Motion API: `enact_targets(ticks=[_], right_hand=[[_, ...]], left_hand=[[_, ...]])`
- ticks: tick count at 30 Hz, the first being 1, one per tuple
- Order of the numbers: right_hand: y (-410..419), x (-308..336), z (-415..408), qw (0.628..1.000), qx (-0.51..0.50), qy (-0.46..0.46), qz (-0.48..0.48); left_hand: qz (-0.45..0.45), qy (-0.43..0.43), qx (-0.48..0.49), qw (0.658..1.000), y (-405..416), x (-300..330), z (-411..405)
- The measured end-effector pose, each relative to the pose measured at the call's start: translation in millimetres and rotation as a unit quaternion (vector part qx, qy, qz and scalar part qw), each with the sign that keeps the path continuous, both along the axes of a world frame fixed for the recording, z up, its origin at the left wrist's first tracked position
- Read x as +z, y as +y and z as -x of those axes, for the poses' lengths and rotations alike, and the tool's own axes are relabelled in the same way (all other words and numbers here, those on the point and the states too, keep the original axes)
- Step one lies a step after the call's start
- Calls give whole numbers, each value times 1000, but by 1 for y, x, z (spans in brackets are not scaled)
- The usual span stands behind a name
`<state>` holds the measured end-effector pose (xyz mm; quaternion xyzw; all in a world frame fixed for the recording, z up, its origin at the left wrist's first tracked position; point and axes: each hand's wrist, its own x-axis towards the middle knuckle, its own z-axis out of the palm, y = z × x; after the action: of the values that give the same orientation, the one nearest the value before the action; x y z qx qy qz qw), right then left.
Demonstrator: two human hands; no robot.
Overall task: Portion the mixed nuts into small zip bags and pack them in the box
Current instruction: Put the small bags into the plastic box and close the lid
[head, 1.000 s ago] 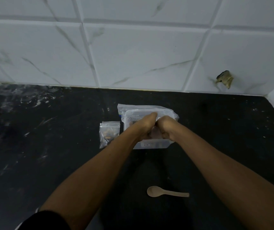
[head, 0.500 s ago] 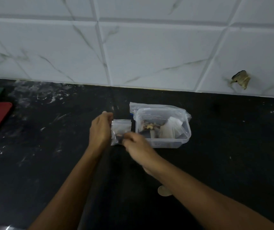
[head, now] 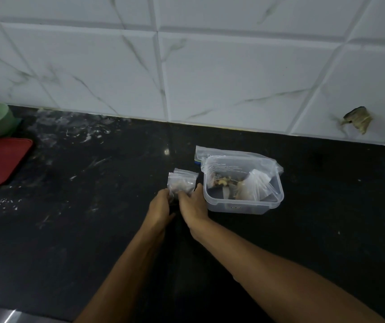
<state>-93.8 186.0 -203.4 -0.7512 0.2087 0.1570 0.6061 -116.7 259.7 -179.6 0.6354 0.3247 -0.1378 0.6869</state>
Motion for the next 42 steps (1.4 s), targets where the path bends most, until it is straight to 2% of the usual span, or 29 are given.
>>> enact_targets(ticks=[3, 6, 8, 11, 14, 16, 18, 22, 26, 31, 36, 40, 42], right_hand=[[1, 1, 9, 999, -5, -5, -35], [-1, 8, 14, 997, 45, 21, -51], [-5, 20, 17, 994, 72, 32, -69], [-18, 48, 19, 988, 123, 31, -92], [-44, 85, 13, 984, 133, -12, -116], [-68, 106, 4, 983, 106, -10, -150], [-96, 120, -5, 982, 72, 8, -173], [-136, 118, -23, 979, 3, 47, -197], [-150, 94, -32, 974, -37, 112, -196], [-152, 77, -42, 971, -26, 164, -171], [-143, 66, -54, 981, 11, 176, -83], [-140, 65, -56, 983, 31, 175, -32], [-135, 74, -50, 988, 49, 131, 61]], left_hand=[[12, -13, 13, 1000, -1, 3, 4], [15, -36, 16, 999, -4, 5, 9], [-27, -70, 4, 997, -6, 6, 15], [-164, -170, -72, 969, -5, 1, 22], [-146, -275, -139, 940, -14, 16, 19], [-121, -297, -186, 928, -31, 35, 11], [-90, -284, -229, 927, -51, 51, 0], [-46, -188, -284, 939, -87, 58, -30], [-124, -133, -372, 910, -99, 46, -51], [-164, -77, -404, 897, -105, 34, -65], [-207, -79, -454, 863, -117, 42, -64], [-202, -91, -456, 862, -115, 43, -62], [-225, -108, -446, 859, -109, 46, -58]])
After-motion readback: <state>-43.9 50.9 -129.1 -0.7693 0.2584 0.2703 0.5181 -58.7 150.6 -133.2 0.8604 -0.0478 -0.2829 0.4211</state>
